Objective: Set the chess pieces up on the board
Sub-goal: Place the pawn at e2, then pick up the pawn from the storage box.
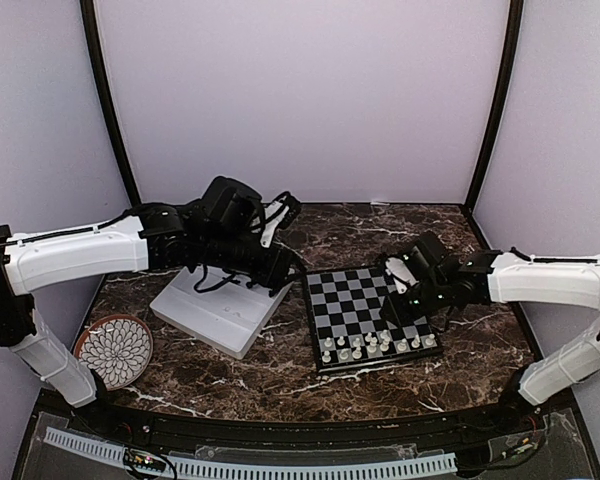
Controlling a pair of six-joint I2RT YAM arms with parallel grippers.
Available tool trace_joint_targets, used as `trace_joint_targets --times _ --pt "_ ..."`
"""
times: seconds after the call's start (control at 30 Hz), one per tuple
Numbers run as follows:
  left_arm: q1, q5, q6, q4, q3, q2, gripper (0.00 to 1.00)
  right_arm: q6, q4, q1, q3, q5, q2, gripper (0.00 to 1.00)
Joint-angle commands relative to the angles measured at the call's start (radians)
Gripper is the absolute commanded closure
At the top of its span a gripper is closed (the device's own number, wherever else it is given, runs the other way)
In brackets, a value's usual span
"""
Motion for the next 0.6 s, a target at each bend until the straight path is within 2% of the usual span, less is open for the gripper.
trace_joint_targets --times 0.0,0.1,0.17,0.3,0.43,0.57 --pt "0.047 -0.154 -0.183 -0.207 0.017 -0.002 0.49 -0.007 -0.077 0.006 0.11 0.025 -0.079 0.8" --pt "0.103 -0.14 -0.329 -0.313 -0.032 -0.019 0.49 -0.002 -0.106 0.007 0.168 0.004 -0.095 0.77" --pt "0.158 -0.08 -0.374 -0.31 -0.097 -0.037 0.5 0.001 -0.124 0.007 0.205 -0.015 -0.09 0.77" --pt "0.237 0.067 -0.346 -0.221 -0.185 -0.021 0.51 -0.003 -0.148 0.006 0.268 -0.049 -0.053 0.76" --pt "0.264 0.105 -0.254 -0.255 -0.096 0.106 0.51 -0.019 -0.153 0.006 0.303 -0.074 -0.002 0.76" --pt "0.294 0.08 -0.211 -0.326 0.012 0.226 0.51 -0.027 -0.149 0.006 0.333 -0.1 0.04 0.76"
